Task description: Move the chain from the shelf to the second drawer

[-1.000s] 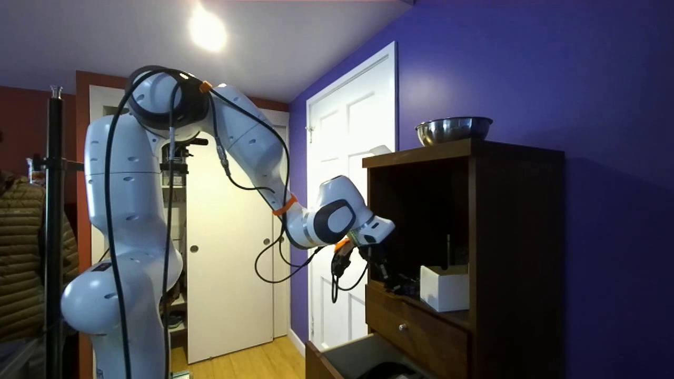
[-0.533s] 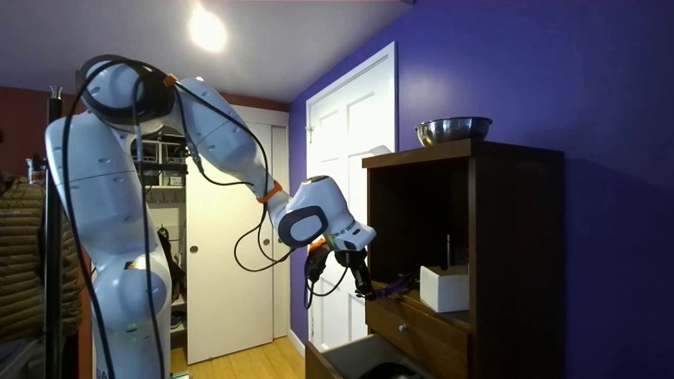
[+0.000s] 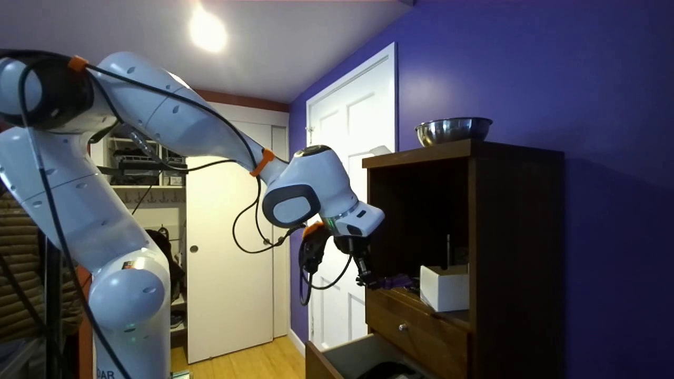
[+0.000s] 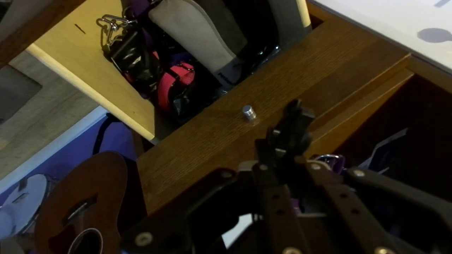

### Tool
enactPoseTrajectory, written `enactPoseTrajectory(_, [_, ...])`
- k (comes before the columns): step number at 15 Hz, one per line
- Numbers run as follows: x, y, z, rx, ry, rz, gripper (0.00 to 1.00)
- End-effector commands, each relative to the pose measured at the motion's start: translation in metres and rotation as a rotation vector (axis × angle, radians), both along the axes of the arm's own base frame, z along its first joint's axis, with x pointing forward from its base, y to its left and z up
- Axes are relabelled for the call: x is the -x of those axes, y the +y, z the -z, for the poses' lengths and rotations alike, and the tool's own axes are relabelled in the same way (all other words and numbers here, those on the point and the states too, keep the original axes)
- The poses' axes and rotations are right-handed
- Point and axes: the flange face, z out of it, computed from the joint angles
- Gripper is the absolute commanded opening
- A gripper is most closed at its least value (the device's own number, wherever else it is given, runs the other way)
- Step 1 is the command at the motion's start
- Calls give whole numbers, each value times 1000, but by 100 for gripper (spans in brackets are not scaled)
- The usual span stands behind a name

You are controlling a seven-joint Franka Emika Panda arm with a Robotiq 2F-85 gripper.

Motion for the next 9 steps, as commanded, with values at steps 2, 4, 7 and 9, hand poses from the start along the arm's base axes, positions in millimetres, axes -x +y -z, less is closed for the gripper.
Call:
enactPoseTrajectory(2, [5,-35,-2,53,-5,-30,3])
enactPoseTrajectory(4, [12,-56,-10,25,-44,-27,3])
enactPoseTrajectory(7, [23,-75,-22,-56,-120,-62,3])
enactPoseTrajectory(9, [28,-69,-35,-107,-157,-89,3])
